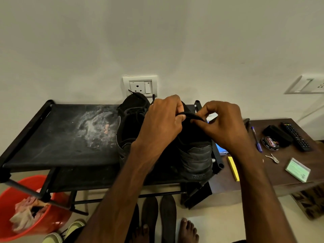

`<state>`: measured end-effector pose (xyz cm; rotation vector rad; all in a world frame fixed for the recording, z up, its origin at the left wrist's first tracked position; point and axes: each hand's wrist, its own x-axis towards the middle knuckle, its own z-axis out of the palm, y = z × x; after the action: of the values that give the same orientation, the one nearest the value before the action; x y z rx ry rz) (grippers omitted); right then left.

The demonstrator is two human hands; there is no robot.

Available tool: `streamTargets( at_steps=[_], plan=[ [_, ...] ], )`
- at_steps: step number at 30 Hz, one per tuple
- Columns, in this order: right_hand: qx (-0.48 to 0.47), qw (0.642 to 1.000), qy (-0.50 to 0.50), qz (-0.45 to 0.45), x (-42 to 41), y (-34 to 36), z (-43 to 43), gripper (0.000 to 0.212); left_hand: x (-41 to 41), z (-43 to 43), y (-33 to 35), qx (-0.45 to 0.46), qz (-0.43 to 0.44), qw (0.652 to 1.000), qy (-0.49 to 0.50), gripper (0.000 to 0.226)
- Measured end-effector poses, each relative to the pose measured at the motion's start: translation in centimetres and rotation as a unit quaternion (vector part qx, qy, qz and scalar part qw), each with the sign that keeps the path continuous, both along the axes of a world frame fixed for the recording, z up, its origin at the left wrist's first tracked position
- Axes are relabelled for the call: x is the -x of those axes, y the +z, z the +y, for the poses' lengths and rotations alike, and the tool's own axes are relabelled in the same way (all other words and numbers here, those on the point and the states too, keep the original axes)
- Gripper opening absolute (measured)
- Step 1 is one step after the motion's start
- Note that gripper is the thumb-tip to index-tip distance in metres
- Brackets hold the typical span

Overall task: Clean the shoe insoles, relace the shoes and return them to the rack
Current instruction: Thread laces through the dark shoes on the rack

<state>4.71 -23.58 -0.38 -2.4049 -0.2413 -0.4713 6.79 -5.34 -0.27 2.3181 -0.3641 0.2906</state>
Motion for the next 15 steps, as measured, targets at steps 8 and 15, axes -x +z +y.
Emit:
streamTargets(
  at_steps=[8, 15],
  plan=[
    [-0.003, 0.999, -0.031, 0.009, -0.14, 0.10, -0.11, 0.012, 1.05, -0.53, 0.24, -0.065, -0.020, 0.998, -0.017, 0.036],
    [-0.016, 0.999, 0.011, 0.028, -0.20, 0.22, -0.36, 0.015, 0.82, -0.52, 0.11, -0.006, -0.015, 0.999, 0.044, 0.022]
  ],
)
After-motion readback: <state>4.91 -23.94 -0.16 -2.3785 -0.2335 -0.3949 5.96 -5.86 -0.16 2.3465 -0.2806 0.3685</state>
